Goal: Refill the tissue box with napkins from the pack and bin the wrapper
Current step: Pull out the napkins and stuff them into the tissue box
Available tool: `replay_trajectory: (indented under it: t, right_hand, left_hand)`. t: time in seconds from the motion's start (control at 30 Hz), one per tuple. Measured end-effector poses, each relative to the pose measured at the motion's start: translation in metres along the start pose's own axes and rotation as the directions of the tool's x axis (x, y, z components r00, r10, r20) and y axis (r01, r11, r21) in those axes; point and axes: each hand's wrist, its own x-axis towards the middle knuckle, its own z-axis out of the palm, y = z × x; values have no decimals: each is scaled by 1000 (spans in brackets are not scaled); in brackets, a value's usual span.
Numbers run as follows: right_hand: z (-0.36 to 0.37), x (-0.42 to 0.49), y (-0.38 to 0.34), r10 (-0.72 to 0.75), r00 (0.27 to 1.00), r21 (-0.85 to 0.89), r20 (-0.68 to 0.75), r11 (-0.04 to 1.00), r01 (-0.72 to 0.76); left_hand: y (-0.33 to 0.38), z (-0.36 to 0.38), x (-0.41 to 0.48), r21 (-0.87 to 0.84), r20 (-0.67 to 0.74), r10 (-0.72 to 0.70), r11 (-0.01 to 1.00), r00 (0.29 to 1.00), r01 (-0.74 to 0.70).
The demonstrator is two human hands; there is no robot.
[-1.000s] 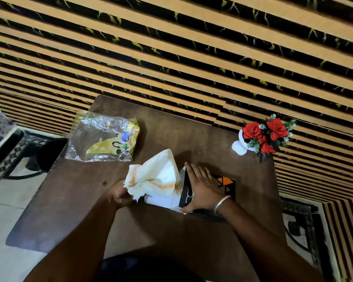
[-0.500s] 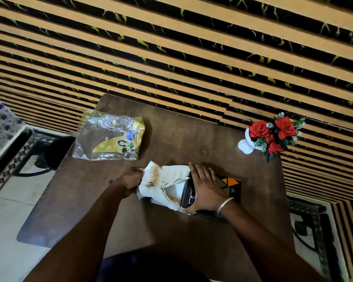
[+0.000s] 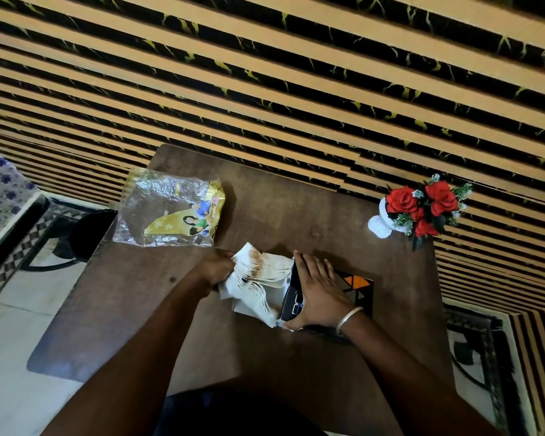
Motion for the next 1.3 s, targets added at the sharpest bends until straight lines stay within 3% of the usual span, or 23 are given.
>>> replay_trajectory:
  t: [0.2, 0.43, 0.57, 0.73, 0.93, 1.1, 1.2, 1.3]
  right_hand:
    - [0, -4, 5, -13, 1000, -11, 20, 1000, 14]
    - [-4, -5, 2, -23, 1000, 23, -7, 999, 23]
    - [-2, -5, 3, -22, 1000, 27, -6, 999, 22]
    - [3, -3, 6, -24, 1000, 2, 19, 1000, 24]
    - [4, -5, 8, -44, 999, -14, 21, 999, 44]
    - [3, -6, 10, -45, 999, -9, -3, 999, 45]
    - [3, -9, 10, -57, 998, -9, -5, 998, 57]
    - [3, -10, 4, -82, 997, 1, -8, 997, 82]
  left_hand:
    - [-11, 4, 1, -239, 39, -167, 956, 985, 171]
    - [-15, 6, 8, 31, -146, -45, 998, 988, 50]
    - [-18, 5, 0, 6, -95, -23, 1000, 995, 23]
    - [-28, 1, -3, -83, 69, 35, 996, 997, -29]
    - [-39, -4, 7, -260, 132, -63, 961, 989, 96]
    - [-28, 8, 8, -222, 152, -149, 958, 977, 181]
    - [-25, 4, 11, -87, 189, -51, 994, 981, 69]
    - [-16, 10, 6, -98, 163, -90, 989, 982, 107]
